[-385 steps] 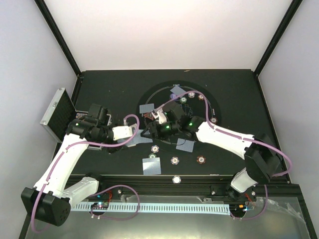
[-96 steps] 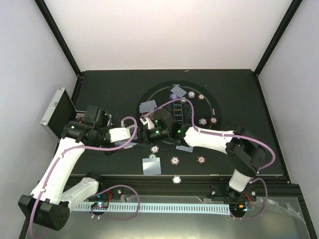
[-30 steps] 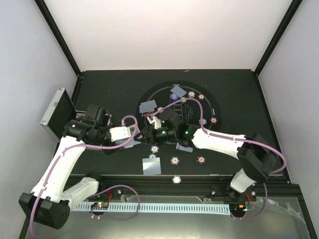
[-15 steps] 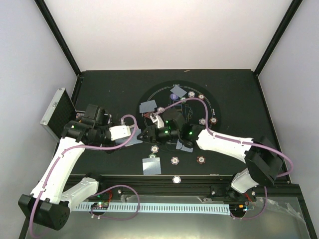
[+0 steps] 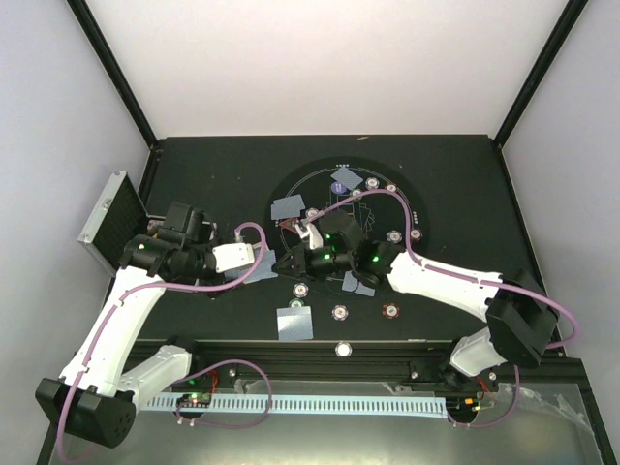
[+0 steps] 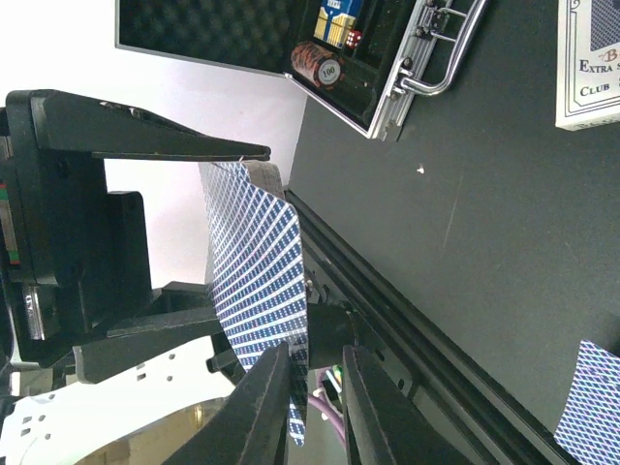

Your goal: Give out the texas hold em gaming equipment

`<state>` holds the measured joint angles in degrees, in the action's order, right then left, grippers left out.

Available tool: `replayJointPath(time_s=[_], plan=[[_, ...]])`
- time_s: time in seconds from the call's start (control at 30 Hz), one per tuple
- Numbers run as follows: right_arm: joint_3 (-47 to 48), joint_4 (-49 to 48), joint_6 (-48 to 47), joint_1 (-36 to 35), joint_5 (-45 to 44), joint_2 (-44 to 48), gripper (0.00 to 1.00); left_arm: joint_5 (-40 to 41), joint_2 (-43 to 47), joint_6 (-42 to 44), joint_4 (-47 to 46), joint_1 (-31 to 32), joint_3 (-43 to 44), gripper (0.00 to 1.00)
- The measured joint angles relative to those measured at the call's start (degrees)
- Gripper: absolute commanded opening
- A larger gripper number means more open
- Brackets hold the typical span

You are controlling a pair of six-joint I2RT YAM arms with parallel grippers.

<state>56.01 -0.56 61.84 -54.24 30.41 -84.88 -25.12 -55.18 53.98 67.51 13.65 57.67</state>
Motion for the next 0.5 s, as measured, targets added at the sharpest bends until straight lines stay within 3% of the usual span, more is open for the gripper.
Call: replayJointPath(time_s=[0.13, 0.33, 0.5], plan=[[0.0, 0.96, -0.09, 0.02, -0.31, 0.55, 0.17, 0.0, 0.0, -0.02, -0.02, 0.0, 0.0, 0.02], [0.0, 1.86, -0.02, 0.0, -0.33, 1.27, 0.01, 0.0, 0.0, -0.02, -0.07, 0.0, 0.0, 0.01], [0.0, 2.1, 0.04, 0.07, -0.33, 1.73, 0.01, 0.02, 0.0, -0.04, -0.33, 0.0, 0.0, 0.02]])
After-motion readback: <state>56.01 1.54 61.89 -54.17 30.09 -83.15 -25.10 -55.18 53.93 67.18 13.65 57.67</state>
